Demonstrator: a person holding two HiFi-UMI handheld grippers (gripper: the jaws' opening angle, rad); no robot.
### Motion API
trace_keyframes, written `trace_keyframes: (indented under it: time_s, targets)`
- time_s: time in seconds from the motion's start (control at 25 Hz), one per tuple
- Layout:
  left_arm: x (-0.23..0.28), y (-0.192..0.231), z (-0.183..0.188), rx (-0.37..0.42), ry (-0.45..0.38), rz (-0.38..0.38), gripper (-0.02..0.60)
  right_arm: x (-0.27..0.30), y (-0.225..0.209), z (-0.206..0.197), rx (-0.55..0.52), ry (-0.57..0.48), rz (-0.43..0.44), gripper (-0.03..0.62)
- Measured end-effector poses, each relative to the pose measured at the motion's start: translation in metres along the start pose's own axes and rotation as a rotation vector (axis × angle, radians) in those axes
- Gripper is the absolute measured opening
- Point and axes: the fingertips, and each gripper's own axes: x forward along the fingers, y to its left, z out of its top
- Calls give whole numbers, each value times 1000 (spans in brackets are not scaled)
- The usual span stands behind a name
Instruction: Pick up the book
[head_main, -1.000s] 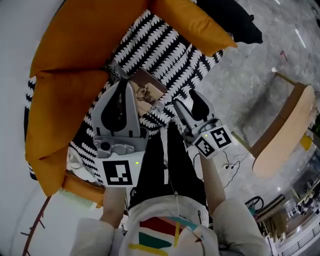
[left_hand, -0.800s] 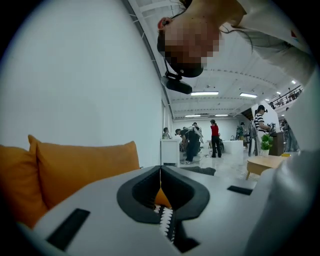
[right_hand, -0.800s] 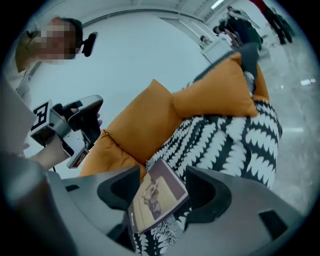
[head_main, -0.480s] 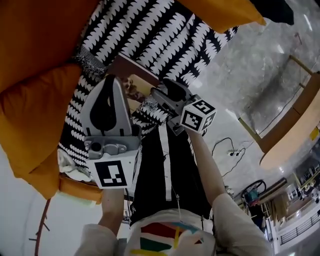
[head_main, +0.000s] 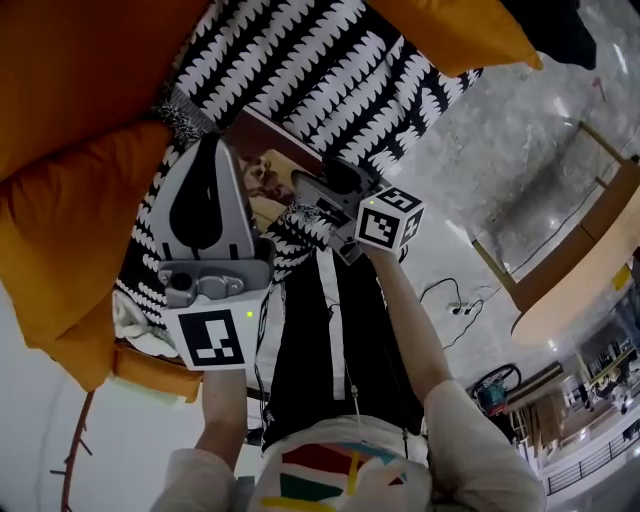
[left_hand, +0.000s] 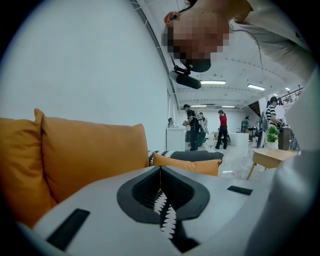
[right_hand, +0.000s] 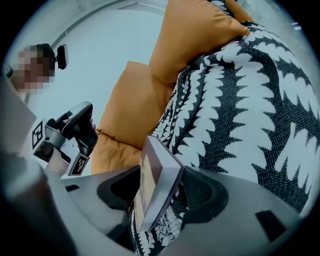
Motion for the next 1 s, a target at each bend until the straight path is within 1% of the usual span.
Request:
trace_keyframes:
  time_s: [0.12, 0.28, 0.36, 0.44, 0.48, 0.56, 0.68, 0.76, 0.88, 1.0]
  targets:
    - [-9, 14, 2, 0, -3, 15, 8, 11, 5, -1, -5, 36, 18, 267]
    - [-19, 32, 1, 3, -16, 55, 8, 26, 5, 4, 62, 43, 64, 267]
    - [-25, 40, -2, -7, -8, 69, 8, 29, 5, 4, 93, 42, 68, 267]
    - [-35, 46, -7, -23, 6, 79, 9, 30, 7, 4, 84, 47, 61, 261]
    - [-41, 49, -6, -25, 5, 86, 8, 31, 10, 4, 63, 49, 54, 211]
    - [-52, 56, 1, -15, -13, 106, 9, 32, 22, 3, 22, 49, 42, 182]
    - [-73, 62, 19, -11, -15, 123, 8, 30, 49, 2, -35, 64, 22, 169]
    - [-77, 66, 37, -8, -20, 135, 8, 28, 70, 9, -103, 94, 5, 164]
    - [-75, 73, 68, -7, -38, 156, 8, 25, 98, 32, -227, 141, -25, 160]
    - [-81, 82, 113, -1, -75, 178, 9, 14, 138, 61, -300, 139, -43, 160]
